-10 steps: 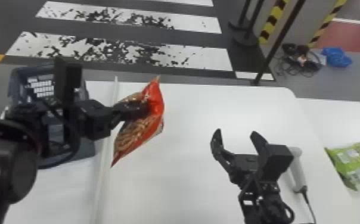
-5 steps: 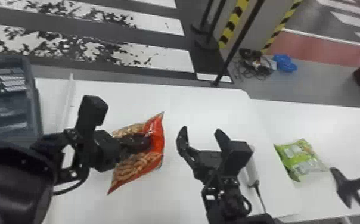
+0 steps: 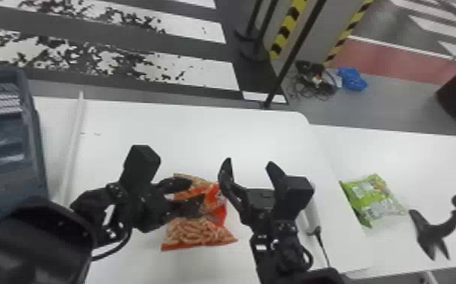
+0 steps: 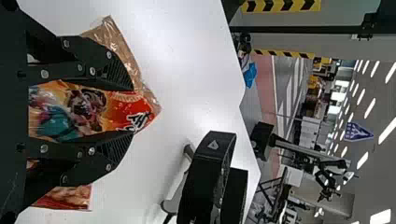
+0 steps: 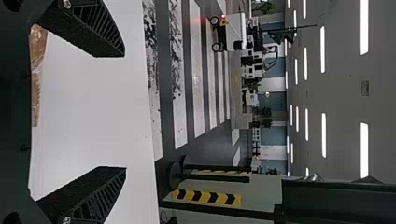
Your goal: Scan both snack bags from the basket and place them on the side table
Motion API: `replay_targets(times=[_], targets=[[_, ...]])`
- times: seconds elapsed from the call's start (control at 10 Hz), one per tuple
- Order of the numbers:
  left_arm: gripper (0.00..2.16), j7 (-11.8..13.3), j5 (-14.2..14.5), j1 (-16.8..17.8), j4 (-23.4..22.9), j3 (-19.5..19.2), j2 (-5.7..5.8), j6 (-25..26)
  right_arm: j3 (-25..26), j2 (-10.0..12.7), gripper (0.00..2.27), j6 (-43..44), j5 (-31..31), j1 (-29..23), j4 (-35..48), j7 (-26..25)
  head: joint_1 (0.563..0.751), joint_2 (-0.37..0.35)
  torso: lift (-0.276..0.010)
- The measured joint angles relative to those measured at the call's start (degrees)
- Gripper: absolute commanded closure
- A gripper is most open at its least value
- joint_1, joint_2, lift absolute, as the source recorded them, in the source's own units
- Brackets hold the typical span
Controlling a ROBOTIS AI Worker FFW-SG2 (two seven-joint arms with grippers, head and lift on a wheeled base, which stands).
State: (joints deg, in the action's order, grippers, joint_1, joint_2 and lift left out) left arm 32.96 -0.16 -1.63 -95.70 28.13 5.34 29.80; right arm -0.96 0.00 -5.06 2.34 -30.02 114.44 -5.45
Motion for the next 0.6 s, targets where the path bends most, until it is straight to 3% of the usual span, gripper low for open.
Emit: replay_targets(times=[0.3,0.4,0.6], targets=[[0.07,-1.1,1.0,-3.0,-1.1,-5.4,0.9,-10.1,0.3,0.0,0.05,-0.1,0.4,0.1,0.0,0.0,0.695,-0.35,-0.075],[0.08,-1.2,2.4,-5.1,-3.0,-9.1,1.59,-14.8,0.5,0.0,0.05,-0.3,0.7,0.1,0.0,0.0,0.695,-0.339,-0.075],[0.08,-3.3,5.9,-9.8,-7.0,-16.4,3.26,-23.8,1.0,0.0,0.05,-1.0,1.0,0.1,0.0,0.1,0.695,-0.251,-0.075]])
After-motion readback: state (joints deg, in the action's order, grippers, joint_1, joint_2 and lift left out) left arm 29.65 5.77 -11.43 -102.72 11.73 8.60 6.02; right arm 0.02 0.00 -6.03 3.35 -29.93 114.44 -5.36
